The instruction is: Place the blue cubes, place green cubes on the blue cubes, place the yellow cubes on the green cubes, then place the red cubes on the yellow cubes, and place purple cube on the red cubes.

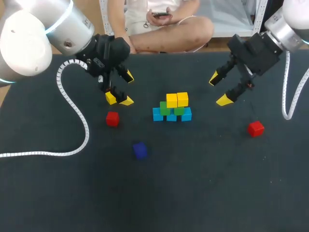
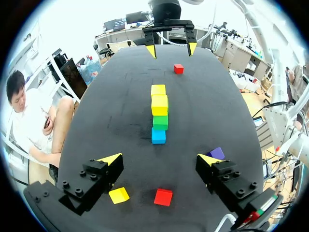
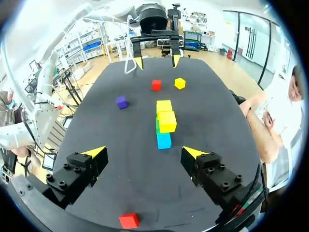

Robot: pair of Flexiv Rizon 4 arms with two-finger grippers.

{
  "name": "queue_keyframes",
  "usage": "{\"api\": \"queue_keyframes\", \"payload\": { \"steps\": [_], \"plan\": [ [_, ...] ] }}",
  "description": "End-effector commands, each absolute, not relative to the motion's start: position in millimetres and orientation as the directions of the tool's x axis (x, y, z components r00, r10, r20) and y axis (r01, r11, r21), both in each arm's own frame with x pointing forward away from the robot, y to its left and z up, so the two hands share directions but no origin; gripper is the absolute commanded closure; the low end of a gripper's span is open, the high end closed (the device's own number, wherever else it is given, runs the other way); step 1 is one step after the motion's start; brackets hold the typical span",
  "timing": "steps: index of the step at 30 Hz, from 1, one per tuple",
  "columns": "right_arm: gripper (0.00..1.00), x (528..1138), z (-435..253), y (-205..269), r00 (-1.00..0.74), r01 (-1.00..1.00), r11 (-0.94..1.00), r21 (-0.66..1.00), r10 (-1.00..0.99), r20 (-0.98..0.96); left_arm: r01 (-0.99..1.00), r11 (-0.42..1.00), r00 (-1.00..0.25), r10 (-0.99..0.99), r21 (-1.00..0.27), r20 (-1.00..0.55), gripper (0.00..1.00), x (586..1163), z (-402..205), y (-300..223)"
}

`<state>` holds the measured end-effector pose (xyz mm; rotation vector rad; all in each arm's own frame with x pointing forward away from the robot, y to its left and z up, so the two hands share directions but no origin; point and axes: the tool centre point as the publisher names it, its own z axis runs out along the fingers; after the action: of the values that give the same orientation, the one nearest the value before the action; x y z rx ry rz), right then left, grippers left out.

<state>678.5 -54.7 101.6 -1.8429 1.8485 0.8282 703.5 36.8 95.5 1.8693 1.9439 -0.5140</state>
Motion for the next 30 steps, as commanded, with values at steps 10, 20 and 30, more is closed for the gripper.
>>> {"api": "queue_keyframes", "payload": {
  "steps": [10,20,30],
  "plan": [
    [0.0,678.9,101.5,-54.5,-0.05,-0.991,-0.046,0.128,-0.753,-0.657,0.961,0.271,-0.272,0.91,-0.048,-0.313,0.0,721.6,91.5,56.1],
    [0.0,678.9,101.5,-54.5,-0.05,-0.991,-0.046,0.128,-0.753,-0.657,0.949,0.309,-0.315,0.908,-0.066,-0.277,0.0,721.0,65.4,82.1],
    [0.0,678.9,101.5,-54.5,-0.05,-0.991,-0.046,0.128,-0.753,-0.657,0.926,0.369,-0.375,0.886,-0.076,-0.273,0.0,722.6,50.3,105.8]
  ]
}}
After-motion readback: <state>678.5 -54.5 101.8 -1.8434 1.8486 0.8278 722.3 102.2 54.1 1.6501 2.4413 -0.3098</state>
